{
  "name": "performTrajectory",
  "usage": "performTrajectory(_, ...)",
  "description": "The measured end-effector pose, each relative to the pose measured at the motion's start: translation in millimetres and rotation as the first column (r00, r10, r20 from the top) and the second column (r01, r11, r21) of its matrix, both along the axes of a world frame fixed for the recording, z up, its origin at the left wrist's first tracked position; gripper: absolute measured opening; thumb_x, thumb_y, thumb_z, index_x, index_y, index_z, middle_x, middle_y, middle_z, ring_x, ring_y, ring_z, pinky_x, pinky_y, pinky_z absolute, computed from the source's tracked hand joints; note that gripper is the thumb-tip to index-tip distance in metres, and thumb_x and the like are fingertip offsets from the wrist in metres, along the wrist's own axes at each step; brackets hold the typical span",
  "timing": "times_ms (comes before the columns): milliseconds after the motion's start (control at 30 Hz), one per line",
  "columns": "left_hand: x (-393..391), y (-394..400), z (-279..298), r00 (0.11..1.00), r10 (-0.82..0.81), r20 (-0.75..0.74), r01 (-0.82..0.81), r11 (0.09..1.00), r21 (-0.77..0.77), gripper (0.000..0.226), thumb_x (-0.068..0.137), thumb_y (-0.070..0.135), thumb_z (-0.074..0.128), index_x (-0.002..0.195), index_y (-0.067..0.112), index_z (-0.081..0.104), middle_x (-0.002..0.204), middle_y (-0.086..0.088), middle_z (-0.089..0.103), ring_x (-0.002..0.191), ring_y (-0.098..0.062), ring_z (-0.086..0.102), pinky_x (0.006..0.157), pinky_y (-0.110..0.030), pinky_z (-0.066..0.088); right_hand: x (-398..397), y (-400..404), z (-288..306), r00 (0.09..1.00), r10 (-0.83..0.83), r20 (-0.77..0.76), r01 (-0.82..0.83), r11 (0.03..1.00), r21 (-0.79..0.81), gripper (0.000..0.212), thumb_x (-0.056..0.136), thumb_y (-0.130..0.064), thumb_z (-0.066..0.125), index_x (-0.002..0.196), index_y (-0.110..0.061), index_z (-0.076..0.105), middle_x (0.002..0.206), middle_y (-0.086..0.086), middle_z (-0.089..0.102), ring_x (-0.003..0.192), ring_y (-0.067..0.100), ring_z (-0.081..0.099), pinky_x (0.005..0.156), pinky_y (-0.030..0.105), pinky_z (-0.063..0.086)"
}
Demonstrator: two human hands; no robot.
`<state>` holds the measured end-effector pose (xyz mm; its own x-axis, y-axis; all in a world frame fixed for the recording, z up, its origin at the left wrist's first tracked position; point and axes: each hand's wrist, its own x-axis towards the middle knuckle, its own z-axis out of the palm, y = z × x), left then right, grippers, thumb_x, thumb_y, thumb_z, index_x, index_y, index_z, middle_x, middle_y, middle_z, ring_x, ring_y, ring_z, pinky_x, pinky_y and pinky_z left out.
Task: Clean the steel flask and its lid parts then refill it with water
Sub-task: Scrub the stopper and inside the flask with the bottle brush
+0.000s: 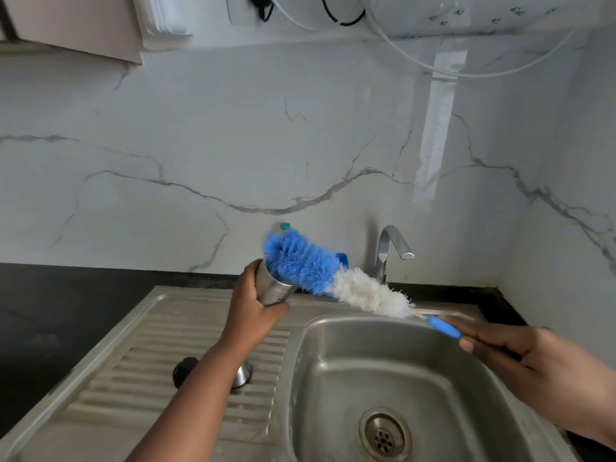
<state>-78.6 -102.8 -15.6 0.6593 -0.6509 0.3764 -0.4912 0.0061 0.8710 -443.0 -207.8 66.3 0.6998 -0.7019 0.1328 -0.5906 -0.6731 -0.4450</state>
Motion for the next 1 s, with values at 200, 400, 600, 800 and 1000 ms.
performTrajectory(200,25.2,29.3,-4.8,0.994,0.094,-0.051,-0.097,0.994,-0.055,0.078,0.057,0.017,0.077,0.108,0.065,0.043,0.117,0.018,0.061,0.110,-0.005,0.060,0.089,-0.028,0.049,9.1,-2.0,-0.3,0.992,0.050,0.112,-0.062,0.993,0.098,0.039,0.076,-0.079,0.046,0.114,-0.069,0.052,0.109,-0.020,0.070,0.099,-0.005,0.062,0.092,0.037,0.053)
performTrajectory(400,46.5,64.9,-7.9,0.992,0.124,-0.028,-0.125,0.991,-0.043,0.083,0.065,0.010,0.085,0.125,0.049,0.043,0.122,0.012,0.059,0.109,-0.007,0.060,0.089,-0.033,0.052,68.4,20.1,15.8,0.974,0.175,0.146,-0.180,0.984,0.020,0.027,0.081,-0.074,0.040,0.106,-0.076,0.049,0.101,-0.045,0.060,0.098,-0.022,0.055,0.084,0.009,0.045)
performTrajectory(600,77.6,114.1,-4.2,0.964,0.258,-0.071,-0.263,0.962,-0.072,0.078,0.067,0.011,0.087,0.117,0.052,0.042,0.116,0.019,0.061,0.103,0.002,0.061,0.082,-0.022,0.049,136.7,48.3,9.3,0.958,0.273,0.086,-0.273,0.962,-0.018,0.034,0.073,-0.074,0.035,0.105,-0.082,0.041,0.112,-0.001,0.068,0.107,0.018,0.062,0.090,0.037,0.052)
performTrajectory(800,122.8,173.7,-14.7,0.915,0.371,-0.158,-0.381,0.924,-0.037,0.083,0.062,0.019,0.090,0.129,0.034,0.043,0.115,0.014,0.063,0.105,-0.008,0.063,0.087,-0.032,0.052,186.5,72.9,7.3,0.937,0.345,0.046,-0.342,0.938,-0.064,0.029,0.077,-0.071,0.035,0.101,-0.087,0.035,0.109,0.000,0.069,0.102,0.017,0.065,0.086,0.031,0.052)
performTrajectory(1000,150.0,196.2,-25.1,0.913,0.367,-0.180,-0.370,0.929,0.016,0.080,0.065,0.015,0.090,0.122,0.045,0.043,0.113,0.014,0.064,0.101,-0.007,0.065,0.087,-0.035,0.054,227.3,90.9,5.3,0.940,0.329,0.091,-0.326,0.944,-0.050,0.028,0.091,-0.050,0.048,0.104,-0.075,0.046,0.060,-0.010,0.062,0.058,-0.002,0.056,0.058,0.011,0.041)
